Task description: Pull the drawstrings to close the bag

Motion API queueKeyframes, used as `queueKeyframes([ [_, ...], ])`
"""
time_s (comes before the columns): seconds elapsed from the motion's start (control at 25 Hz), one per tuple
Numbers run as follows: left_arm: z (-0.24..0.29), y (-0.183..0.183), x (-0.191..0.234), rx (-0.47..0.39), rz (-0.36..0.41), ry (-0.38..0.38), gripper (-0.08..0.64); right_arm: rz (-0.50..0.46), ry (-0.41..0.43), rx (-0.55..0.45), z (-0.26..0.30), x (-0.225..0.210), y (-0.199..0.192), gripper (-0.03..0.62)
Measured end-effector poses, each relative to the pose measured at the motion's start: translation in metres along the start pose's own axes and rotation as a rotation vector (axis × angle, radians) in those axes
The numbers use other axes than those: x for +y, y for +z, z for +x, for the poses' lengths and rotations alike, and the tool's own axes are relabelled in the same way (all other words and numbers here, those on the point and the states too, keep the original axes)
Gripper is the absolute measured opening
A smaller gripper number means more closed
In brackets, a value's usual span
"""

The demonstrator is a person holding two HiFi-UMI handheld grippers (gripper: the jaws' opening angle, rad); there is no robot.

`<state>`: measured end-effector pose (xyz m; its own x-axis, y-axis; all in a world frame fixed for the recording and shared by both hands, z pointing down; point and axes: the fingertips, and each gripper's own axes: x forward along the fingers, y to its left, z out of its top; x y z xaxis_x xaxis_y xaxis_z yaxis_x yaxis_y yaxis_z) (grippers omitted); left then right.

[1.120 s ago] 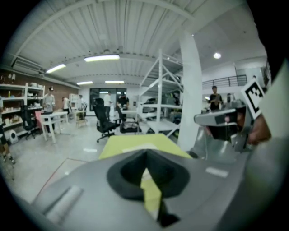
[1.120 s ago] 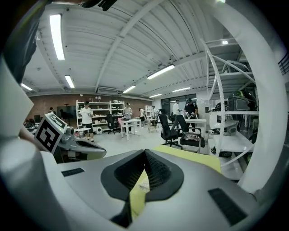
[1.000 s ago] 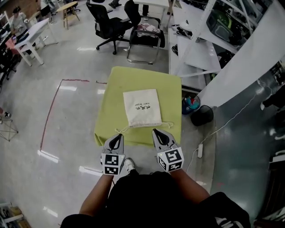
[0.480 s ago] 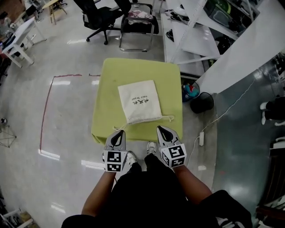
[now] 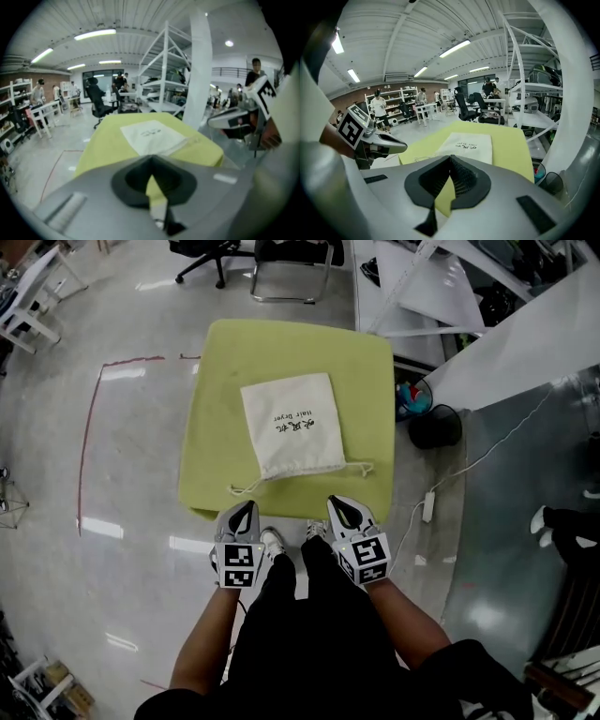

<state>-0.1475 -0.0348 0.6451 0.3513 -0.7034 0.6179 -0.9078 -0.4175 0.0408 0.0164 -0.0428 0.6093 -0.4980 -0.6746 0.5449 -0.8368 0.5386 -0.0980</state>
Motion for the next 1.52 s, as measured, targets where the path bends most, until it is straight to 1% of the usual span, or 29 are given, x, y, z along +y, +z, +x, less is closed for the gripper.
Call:
queueKeyframes([
  [0.2, 0.018, -0.020, 0.012, 0.048, -0.002, 0.035, 0.006, 0.038, -0.028, 0.044, 0.009, -0.019, -0.027, 0.008],
  [0.32, 0.025, -0.030, 0.016, 0.083, 0.019, 0.066, 0.006, 0.061, -0.049, 0.075, 0.009, -0.037, -0.041, 0.008],
  [0.4, 0.030, -0.033, 0.021, 0.098, 0.033, 0.088, 0.006, 0.069, -0.048, 0.098, 0.015, -0.045, -0.050, 0.008],
  [0.56, 0.034, -0.048, 0.022, 0.148, 0.034, 0.124, 0.011, 0.075, -0.031, 0.130, 0.019, -0.050, -0.064, 0.008],
  [0.6, 0.036, -0.051, 0.022, 0.160, 0.041, 0.136, 0.030, 0.078, -0.028, 0.133, 0.019, -0.051, -0.066, 0.008],
  [0.72, 0.041, -0.058, 0.029, 0.201, 0.068, 0.170, 0.155, 0.083, -0.010, 0.143, 0.023, -0.048, -0.069, 0.008],
  [0.84, 0.050, -0.066, 0.037, 0.245, 0.107, 0.181, 0.162, 0.081, 0.011, 0.145, 0.028, -0.046, -0.070, 0.008],
  [0.96, 0.057, -0.070, 0.043, 0.281, 0.150, 0.198, 0.163, 0.080, 0.014, 0.137, 0.028, -0.049, -0.068, 0.008],
  [1.16, 0.063, -0.072, 0.056, 0.317, 0.205, 0.233, 0.160, 0.089, 0.013, 0.136, 0.028, -0.053, -0.071, 0.008],
  [1.28, 0.067, -0.077, 0.057, 0.340, 0.233, 0.230, 0.158, 0.095, 0.015, 0.136, 0.028, -0.053, -0.072, 0.008],
  [1.52, 0.075, -0.076, 0.048, 0.344, 0.264, 0.212, 0.150, 0.102, 0.016, 0.136, 0.028, -0.053, -0.073, 0.008],
])
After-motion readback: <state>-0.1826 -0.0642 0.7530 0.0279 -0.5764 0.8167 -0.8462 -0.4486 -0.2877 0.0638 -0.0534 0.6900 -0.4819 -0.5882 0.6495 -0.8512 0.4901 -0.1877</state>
